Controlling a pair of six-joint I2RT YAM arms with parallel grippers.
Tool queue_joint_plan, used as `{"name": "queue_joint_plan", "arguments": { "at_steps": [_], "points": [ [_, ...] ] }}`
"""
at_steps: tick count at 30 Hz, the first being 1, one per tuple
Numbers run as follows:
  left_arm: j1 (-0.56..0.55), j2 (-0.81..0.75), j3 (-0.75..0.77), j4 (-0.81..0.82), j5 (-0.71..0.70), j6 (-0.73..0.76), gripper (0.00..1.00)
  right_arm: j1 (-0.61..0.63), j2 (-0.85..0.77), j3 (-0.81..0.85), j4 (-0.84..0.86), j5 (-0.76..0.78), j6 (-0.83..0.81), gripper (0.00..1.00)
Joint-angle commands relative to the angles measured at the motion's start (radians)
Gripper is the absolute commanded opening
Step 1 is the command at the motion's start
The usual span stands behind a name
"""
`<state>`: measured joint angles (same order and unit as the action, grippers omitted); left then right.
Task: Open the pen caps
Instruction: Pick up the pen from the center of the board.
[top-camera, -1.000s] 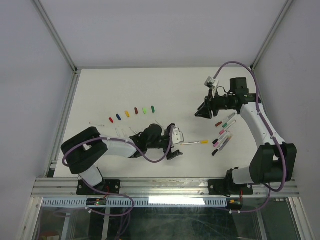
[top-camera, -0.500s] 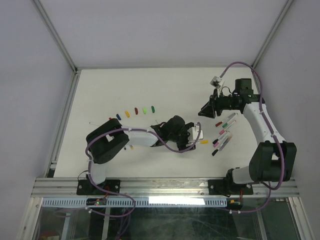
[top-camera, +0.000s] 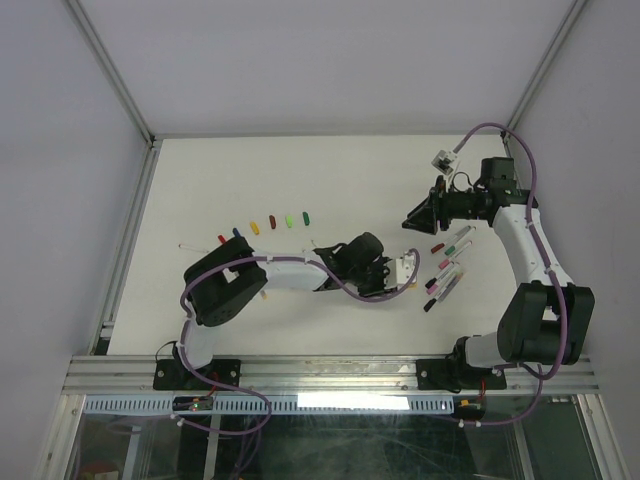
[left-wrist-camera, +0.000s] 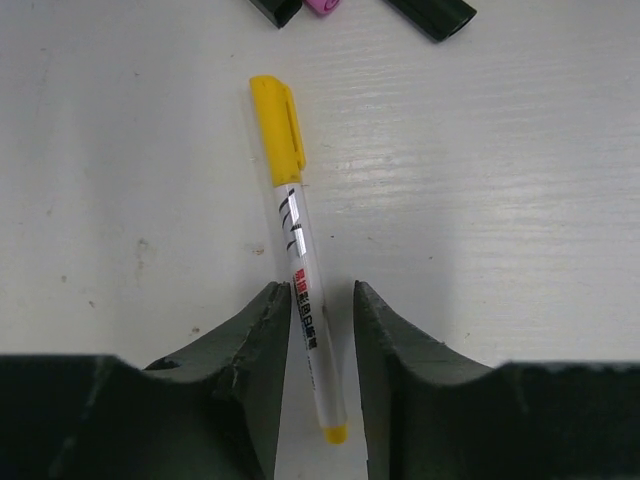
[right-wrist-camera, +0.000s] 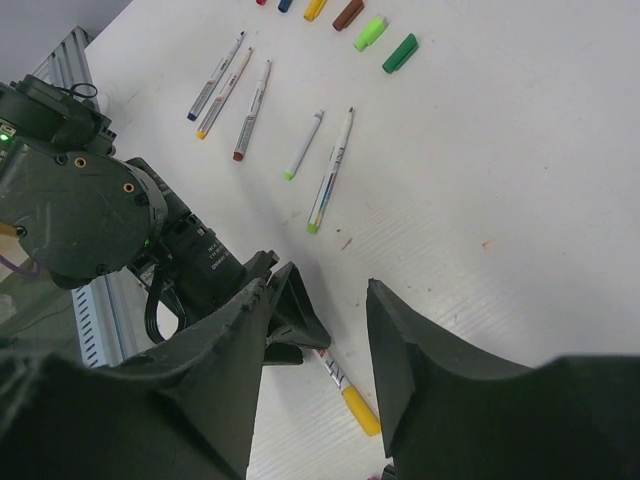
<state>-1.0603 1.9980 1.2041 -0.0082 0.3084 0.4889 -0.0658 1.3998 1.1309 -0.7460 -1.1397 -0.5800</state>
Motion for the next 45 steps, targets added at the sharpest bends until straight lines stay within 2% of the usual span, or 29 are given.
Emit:
{"name": "queue_joint_plan", "arguments": {
  "at_steps": [1, 3, 5, 9, 17, 20, 22, 28, 31, 34, 36, 39, 45],
  "points": [
    [-0.013, 0.002, 0.013, -0.058, -0.046, 0.017, 0.26, -0.008, -0.025, -0.003, 0.002, -0.053, -0.004, 0.46],
    [-0.013, -0.003, 0.005, -0.058, -0.049, 0.006, 0.1, -0.009, -0.025, -0.009, 0.003, -0.054, -0.006, 0.46],
    [-0.013, -0.015, -0.01, -0.046, -0.055, -0.015, 0.01, -0.009, -0.032, -0.016, 0.015, -0.055, 0.0, 0.46],
    [-0.013, -0.066, -0.081, 0.036, -0.114, -0.079, 0.0, -0.008, -0.062, -0.048, 0.081, -0.045, 0.047, 0.46],
    [-0.013, -0.279, -0.307, 0.257, -0.244, -0.261, 0.0, -0.008, -0.128, -0.188, 0.339, -0.073, 0.27, 0.46],
    [-0.013, -0.335, -0.362, 0.287, -0.267, -0.325, 0.0, 0.003, -0.138, -0.27, 0.481, -0.101, 0.384, 0.49],
    [-0.013, -0.352, -0.385, 0.293, -0.286, -0.374, 0.0, 0.033, -0.13, -0.308, 0.512, -0.107, 0.413, 0.5],
    [-0.013, -0.359, -0.46, 0.326, -0.327, -0.454, 0.0, 0.192, -0.086, -0.308, 0.409, -0.056, 0.198, 0.52],
    [-0.015, -0.366, -0.489, 0.336, -0.329, -0.473, 0.0, 0.252, -0.064, -0.308, 0.302, -0.036, -0.022, 0.57],
    [-0.016, -0.369, -0.508, 0.338, -0.339, -0.482, 0.0, 0.292, -0.037, -0.307, 0.146, 0.006, -0.324, 0.58],
    [-0.018, -0.376, -0.52, 0.34, -0.348, -0.484, 0.0, 0.305, -0.027, -0.311, 0.098, 0.045, -0.456, 0.58],
    [-0.023, -0.397, -0.539, 0.349, -0.357, -0.484, 0.0, 0.324, -0.031, -0.331, 0.081, 0.089, -0.578, 0.59],
    [-0.022, -0.453, -0.595, 0.396, -0.357, -0.483, 0.0, 0.353, -0.044, -0.355, 0.085, 0.126, -0.675, 0.59]
  ]
}}
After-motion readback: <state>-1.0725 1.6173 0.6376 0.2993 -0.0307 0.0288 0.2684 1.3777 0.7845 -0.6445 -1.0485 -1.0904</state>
